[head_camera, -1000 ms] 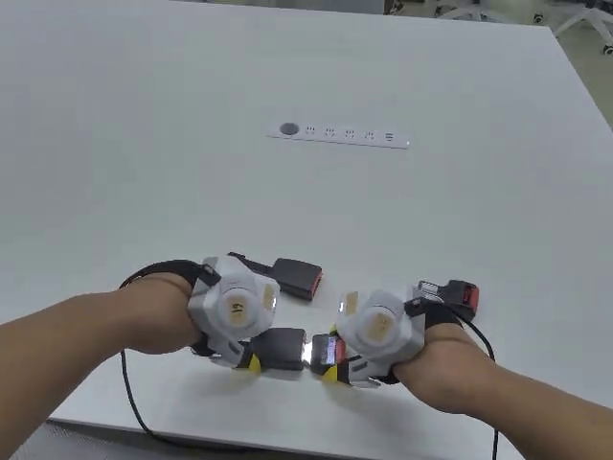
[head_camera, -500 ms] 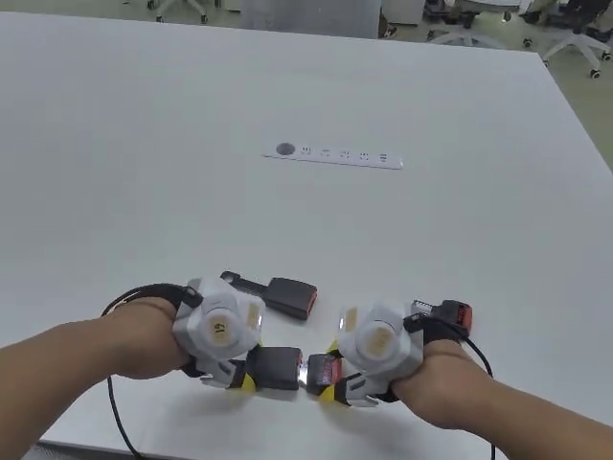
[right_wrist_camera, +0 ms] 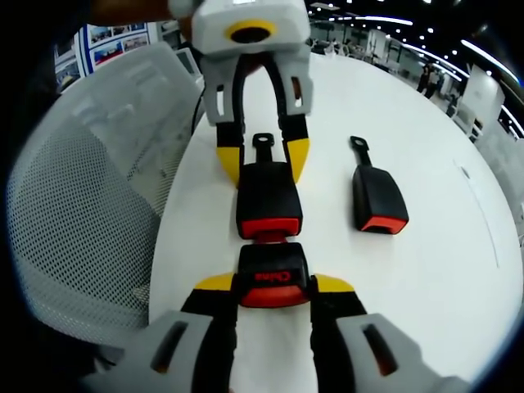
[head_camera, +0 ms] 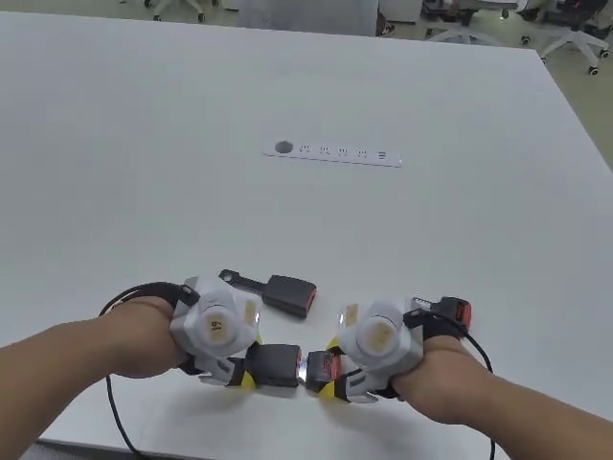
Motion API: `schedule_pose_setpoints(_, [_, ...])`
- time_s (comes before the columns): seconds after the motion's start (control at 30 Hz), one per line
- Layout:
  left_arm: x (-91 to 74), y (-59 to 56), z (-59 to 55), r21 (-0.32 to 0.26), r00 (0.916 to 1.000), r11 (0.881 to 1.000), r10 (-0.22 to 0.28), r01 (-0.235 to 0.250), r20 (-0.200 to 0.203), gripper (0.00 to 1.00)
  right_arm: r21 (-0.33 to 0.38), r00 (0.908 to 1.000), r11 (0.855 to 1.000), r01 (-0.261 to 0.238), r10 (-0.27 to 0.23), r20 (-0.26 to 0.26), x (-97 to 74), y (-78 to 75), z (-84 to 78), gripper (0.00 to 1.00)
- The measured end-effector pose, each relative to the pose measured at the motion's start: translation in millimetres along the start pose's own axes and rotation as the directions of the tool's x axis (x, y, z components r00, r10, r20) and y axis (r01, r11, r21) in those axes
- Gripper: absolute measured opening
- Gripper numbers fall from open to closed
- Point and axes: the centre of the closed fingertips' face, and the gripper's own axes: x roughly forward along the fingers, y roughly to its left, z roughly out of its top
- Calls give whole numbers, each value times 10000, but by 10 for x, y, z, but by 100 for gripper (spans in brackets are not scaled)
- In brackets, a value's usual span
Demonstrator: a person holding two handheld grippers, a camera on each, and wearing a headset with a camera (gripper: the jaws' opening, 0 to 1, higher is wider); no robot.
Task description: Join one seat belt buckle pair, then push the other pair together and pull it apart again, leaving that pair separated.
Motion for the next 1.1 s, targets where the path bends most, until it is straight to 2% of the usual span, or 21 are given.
schedule_pose_setpoints(0.1, [6,1,6,-85,10000,10000,-28,28,-15,30,51,10000,10000,-21,21,35,0,-3,4,33])
schedule_pose_setpoints(0.17, [15,-2,13,-106,9998,9999,-132,131,-114,31,-164,10000,9999,-21,21,27,1,-5,6,33])
schedule_pose_setpoints(0.3, [17,-12,7,58,9993,9997,-255,257,-288,31,-254,10000,9997,-8,9,19,0,1,13,34])
schedule_pose_setpoints(0.6, [9,-14,-4,-36,9997,10000,-71,70,-251,31,-353,9999,9993,82,-87,-124,1,-3,3,33])
schedule_pose_setpoints(0.63, [9,-11,-10,-192,9996,9998,-78,73,-259,31,-357,9999,9993,77,-82,-138,1,-3,3,33])
schedule_pose_setpoints(0.73, [13,-9,-8,-157,9991,9998,-86,80,-403,30,-322,9998,9995,60,-66,-173,1,-3,3,33])
schedule_pose_setpoints(1.1, [5,-5,-22,-170,9995,9998,28,-33,-319,30,-279,9999,9996,78,-82,-124,0,3,-13,33])
